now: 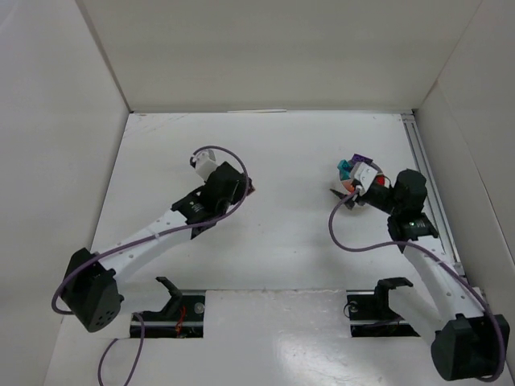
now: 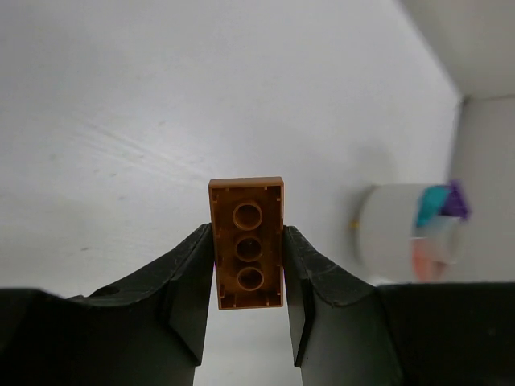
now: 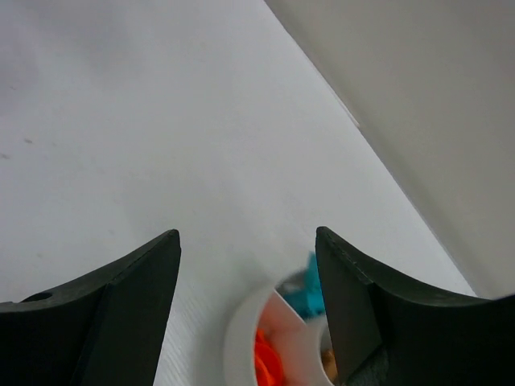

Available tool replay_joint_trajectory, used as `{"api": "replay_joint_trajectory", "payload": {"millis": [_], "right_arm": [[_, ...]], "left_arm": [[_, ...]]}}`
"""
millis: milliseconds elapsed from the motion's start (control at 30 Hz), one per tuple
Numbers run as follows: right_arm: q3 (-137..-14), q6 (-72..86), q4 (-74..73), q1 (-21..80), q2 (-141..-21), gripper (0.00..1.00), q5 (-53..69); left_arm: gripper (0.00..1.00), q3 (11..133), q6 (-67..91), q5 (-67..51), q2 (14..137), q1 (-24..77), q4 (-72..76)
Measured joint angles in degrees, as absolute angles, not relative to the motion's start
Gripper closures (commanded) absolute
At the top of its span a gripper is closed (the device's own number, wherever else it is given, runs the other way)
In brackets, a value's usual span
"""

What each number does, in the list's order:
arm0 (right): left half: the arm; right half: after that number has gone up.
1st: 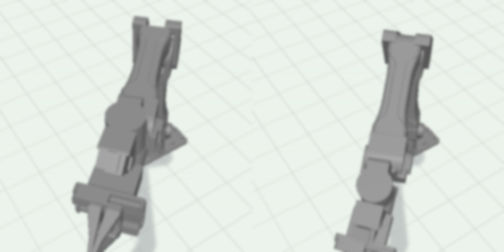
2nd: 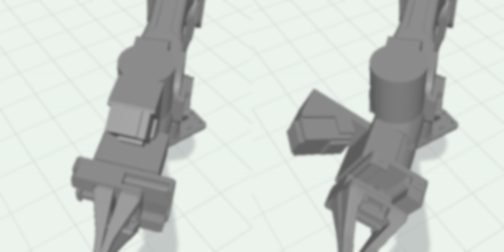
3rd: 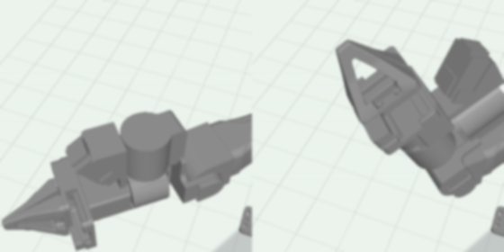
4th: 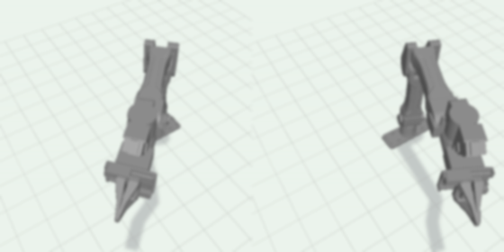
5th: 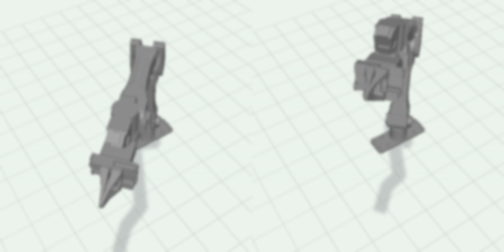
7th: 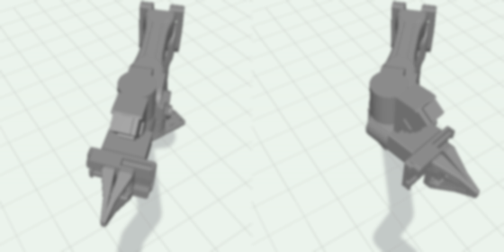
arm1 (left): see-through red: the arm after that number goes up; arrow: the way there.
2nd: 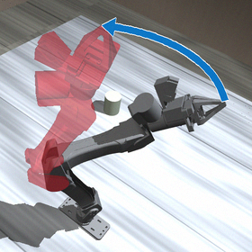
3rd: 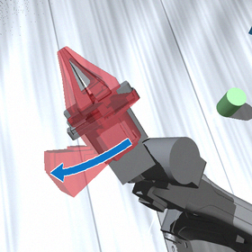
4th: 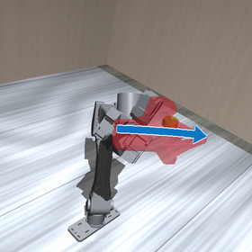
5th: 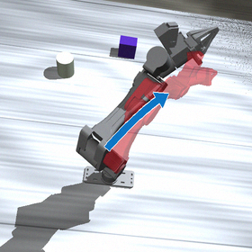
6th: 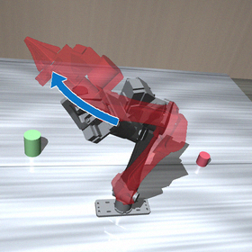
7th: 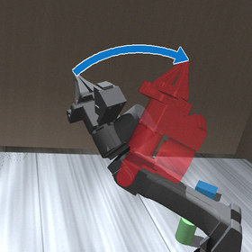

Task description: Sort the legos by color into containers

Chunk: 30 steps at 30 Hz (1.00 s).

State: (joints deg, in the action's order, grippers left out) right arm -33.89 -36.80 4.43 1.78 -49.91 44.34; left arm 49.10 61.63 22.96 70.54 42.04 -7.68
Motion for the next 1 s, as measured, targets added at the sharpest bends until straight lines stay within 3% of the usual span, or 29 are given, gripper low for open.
{"api": "replay_joint_trajectory", "payload": {"millis": [200,367,700,1000], "right_arm": [[-33.9,-27.4,16.3,25.2,-52.3,0.27,38.4],[-36.1,-19.8,23.3,36.0,-57.8,0.33,29.5],[-42.9,-4.5,30.1,38.7,-68.6,0.37,19.9],[-47.7,-0.1,31.0,40.7,-74.6,0.37,19.6]], "left_arm": [[0.82,48.4,68.2,25.7,67.4,43.4,3.4],[0.84,46.1,71.9,28.8,67.4,46.3,8.5],[0.84,42.0,73.1,35.4,64.3,50.5,16.3],[0.84,38.0,72.6,37.3,62.0,50.7,22.3]]}}
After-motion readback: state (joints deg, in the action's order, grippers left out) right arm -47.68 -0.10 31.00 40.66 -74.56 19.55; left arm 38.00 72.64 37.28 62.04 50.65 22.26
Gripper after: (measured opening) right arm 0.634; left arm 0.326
